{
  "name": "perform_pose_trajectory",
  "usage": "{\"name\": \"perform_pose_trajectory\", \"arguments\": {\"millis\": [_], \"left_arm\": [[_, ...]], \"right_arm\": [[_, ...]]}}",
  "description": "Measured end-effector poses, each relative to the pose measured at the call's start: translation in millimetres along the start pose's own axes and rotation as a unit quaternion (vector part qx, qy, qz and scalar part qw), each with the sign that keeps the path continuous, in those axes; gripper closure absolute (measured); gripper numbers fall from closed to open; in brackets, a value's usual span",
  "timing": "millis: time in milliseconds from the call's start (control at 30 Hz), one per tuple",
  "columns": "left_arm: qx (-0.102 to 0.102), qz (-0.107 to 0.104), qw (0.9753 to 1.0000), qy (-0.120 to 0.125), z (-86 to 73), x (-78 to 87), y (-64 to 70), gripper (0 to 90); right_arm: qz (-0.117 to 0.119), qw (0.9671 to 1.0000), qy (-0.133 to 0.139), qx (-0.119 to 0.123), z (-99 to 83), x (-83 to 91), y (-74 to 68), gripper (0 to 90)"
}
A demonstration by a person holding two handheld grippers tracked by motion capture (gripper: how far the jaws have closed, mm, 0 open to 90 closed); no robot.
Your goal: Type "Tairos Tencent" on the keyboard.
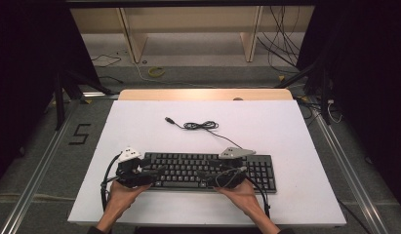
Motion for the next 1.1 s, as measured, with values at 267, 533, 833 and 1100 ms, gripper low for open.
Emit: {"name": "perform_pose_trajectory", "arguments": {"millis": [267, 533, 833, 1100], "left_arm": [[0.009, 0.003, 0.9999, 0.004, -3.9, 4.4, -0.3, 28.7], [0.013, 0.007, 0.9999, 0.007, -6.6, 7.8, -1.2, 28.1], [0.014, 0.01, 0.9998, 0.009, -8.2, 11.3, -3.5, 27.4], [0.013, 0.011, 0.9998, 0.007, -9.5, 11.2, -3.5, 27.1]], "right_arm": [[0.003, 1.0, 0.003, 0.001, 4.4, -2.5, -2.5, 37.4], [0.008, 1.0, 0.0, 0.003, 10.3, -11.1, -4.5, 37.6], [0.01, 0.9999, -0.009, 0.004, 13.6, -23.8, -7.9, 37.7], [0.009, 0.9999, -0.013, 0.003, 13.9, -27.4, -6.1, 38.4]]}}
Point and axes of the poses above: each handheld gripper's, and its own axes: x roughly backward along the jaws, z roughly out of its top, y roughly to its right, the point moved 8 cm from there along -x, roughly forward along the jaws, and after that the axes turned 4 degrees about -x, right-handed, at the moved point
